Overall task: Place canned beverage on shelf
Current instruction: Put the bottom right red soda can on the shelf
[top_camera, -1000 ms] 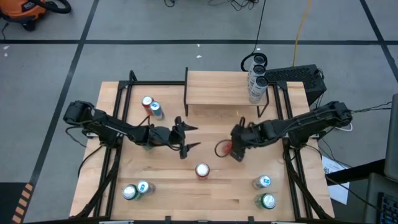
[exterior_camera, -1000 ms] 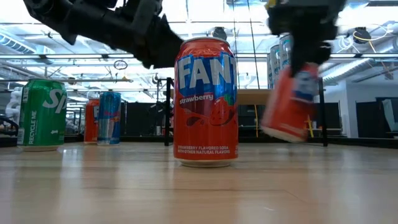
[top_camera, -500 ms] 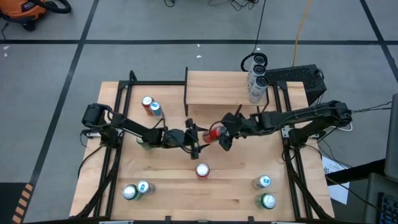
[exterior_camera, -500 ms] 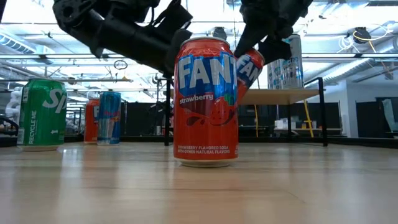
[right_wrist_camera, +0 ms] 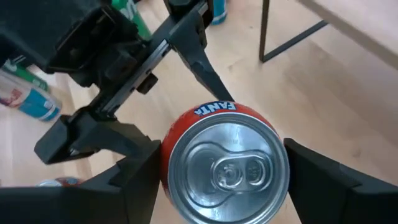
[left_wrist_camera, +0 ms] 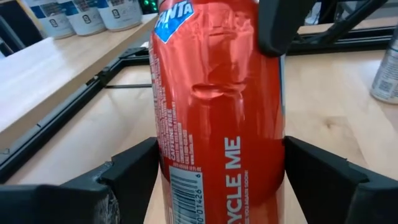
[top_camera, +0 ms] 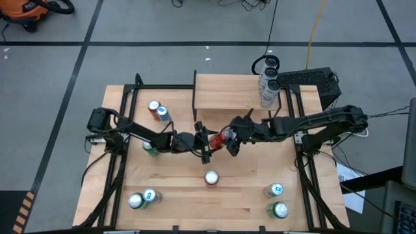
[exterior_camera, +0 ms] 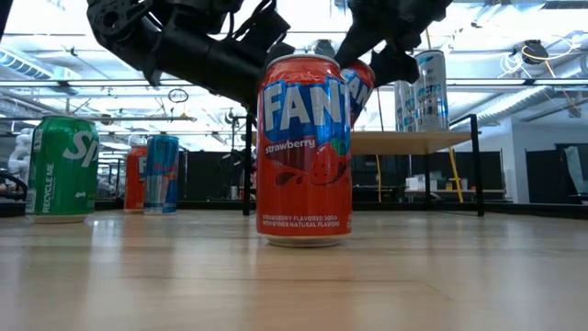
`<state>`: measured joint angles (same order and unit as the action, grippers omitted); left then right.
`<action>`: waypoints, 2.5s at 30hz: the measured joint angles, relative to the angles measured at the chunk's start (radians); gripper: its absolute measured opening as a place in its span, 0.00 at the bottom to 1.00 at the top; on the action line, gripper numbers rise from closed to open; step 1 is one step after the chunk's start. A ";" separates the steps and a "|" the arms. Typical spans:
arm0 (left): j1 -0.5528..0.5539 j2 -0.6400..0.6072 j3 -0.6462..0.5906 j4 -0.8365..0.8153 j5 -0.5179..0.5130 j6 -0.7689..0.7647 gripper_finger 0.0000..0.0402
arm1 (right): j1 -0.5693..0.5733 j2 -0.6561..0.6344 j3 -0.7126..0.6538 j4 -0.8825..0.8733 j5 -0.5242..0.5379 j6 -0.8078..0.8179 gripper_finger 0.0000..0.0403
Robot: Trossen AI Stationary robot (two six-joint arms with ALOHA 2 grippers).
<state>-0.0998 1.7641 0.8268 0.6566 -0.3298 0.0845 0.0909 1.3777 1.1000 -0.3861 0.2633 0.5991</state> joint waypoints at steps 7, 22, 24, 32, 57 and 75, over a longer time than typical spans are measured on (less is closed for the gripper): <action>0.016 0.000 0.000 0.018 0.015 -0.005 0.78 | 0.000 0.005 0.000 0.022 0.017 0.001 0.68; 0.033 0.000 0.000 0.035 0.011 0.011 0.65 | -0.001 -0.006 0.004 -0.002 0.020 -0.091 0.70; 0.034 0.000 0.002 0.055 0.017 0.015 0.65 | 0.001 -0.028 0.006 -0.035 0.029 -0.112 0.73; 0.037 0.002 0.002 0.127 0.059 0.000 0.65 | 0.026 -0.207 0.005 -0.107 0.025 -0.221 0.78; 0.113 0.000 -0.001 0.364 0.459 0.011 0.65 | 0.035 -0.205 0.003 0.038 -0.130 -0.527 0.78; 0.134 -0.001 0.002 0.359 0.323 0.004 0.78 | 0.000 -0.204 0.096 -0.110 -0.036 -0.489 0.60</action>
<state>0.0343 1.7628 0.8286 1.0157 -0.0066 0.0882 0.0906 1.1736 1.1955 -0.4961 0.2274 0.1098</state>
